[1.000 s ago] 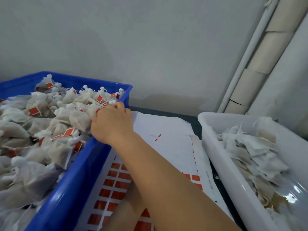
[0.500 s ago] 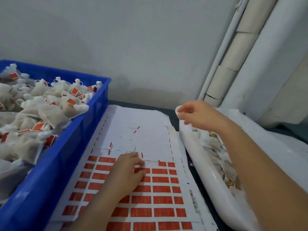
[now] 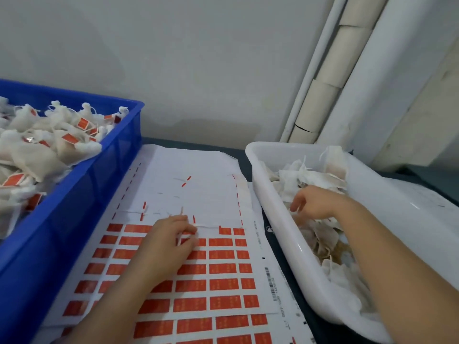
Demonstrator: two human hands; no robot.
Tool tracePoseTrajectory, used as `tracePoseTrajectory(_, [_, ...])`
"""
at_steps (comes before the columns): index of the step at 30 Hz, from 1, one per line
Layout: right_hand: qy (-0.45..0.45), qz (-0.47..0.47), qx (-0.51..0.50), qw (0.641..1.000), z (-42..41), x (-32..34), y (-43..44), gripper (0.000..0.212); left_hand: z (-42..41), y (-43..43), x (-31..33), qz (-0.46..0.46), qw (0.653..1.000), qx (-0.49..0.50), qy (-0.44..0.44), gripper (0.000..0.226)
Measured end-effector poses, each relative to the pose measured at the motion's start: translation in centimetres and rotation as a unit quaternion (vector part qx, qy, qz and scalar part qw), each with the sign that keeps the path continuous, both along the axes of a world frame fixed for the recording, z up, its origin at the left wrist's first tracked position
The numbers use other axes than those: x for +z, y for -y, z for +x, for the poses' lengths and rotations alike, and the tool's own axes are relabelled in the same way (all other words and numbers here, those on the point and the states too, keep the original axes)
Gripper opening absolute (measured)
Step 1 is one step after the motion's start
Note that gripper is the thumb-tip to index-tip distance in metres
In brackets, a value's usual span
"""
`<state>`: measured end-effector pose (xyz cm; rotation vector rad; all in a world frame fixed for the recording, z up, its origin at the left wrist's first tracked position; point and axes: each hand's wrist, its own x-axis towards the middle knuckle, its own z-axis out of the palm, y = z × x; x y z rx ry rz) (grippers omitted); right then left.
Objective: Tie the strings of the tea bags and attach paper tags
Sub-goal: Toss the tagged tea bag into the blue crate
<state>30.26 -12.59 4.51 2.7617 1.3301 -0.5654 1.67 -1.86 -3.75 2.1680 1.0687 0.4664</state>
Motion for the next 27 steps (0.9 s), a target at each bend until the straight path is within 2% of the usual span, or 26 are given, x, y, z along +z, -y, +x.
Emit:
tracePoseTrajectory(3, [0.003, 0.013, -0.010, 1.000, 0.4, -0.9, -0.2, 0.044, 0.1, -0.1, 0.0, 0.002, 1.000, -0.002, -0.003, 0.025])
tracePoseTrajectory(6, [0.011, 0.016, -0.008, 1.000, 0.8, -1.8, -0.2, 0.025, 0.0, 0.0, 0.1, -0.002, 1.000, -0.003, -0.003, 0.025])
tracePoseTrajectory(10, [0.072, 0.155, -0.057, 0.984, 1.5, -1.7, -0.7, 0.014, 0.0, 0.0, 0.1, -0.003, 1.000, -0.007, -0.008, 0.026])
tracePoseTrajectory(11, [0.087, 0.190, -0.073, 0.975, 1.5, -1.7, -1.0, 0.015, 0.0, 0.0, 0.1, -0.002, 1.000, -0.007, -0.010, 0.026])
tracePoseTrajectory(12, [0.098, 0.210, -0.083, 0.969, 1.4, -1.8, -1.2, 0.025, 0.0, 0.0, 0.1, -0.001, 1.000, -0.008, -0.011, 0.026])
tracePoseTrajectory(14, [0.114, 0.207, -0.081, 0.968, 1.3, -2.2, -1.8, 0.056, 0.0, 0.0, 0.1, 0.001, 1.000, -0.008, -0.013, 0.026])
tracePoseTrajectory(15, [0.120, 0.195, -0.073, 0.971, 1.1, -2.5, -2.1, 0.063, 0.0, 0.0, 0.1, 0.001, 1.000, -0.008, -0.012, 0.026])
tracePoseTrajectory(16, [0.121, 0.185, -0.066, 0.973, 1.0, -2.8, -2.4, 0.063, 0.0, 0.0, 0.0, 0.000, 1.000, -0.008, -0.012, 0.026])
tracePoseTrajectory(20, [0.145, 0.183, -0.053, 0.971, 1.2, -3.4, -2.8, 0.040, 0.0, 0.0, 0.0, 0.000, 1.000, -0.011, -0.013, 0.025])
tracePoseTrajectory(24, [0.044, 0.296, -0.036, 0.953, 1.8, -2.5, -2.4, 0.037, 0.0, 0.0, 0.0, 0.004, 1.000, -0.010, -0.019, 0.024])
tracePoseTrajectory(27, [-0.022, 0.283, 0.021, 0.959, 0.7, -2.7, -2.5, 0.048, 0.0, 0.1, 0.0, 0.005, 1.000, -0.010, -0.021, 0.024])
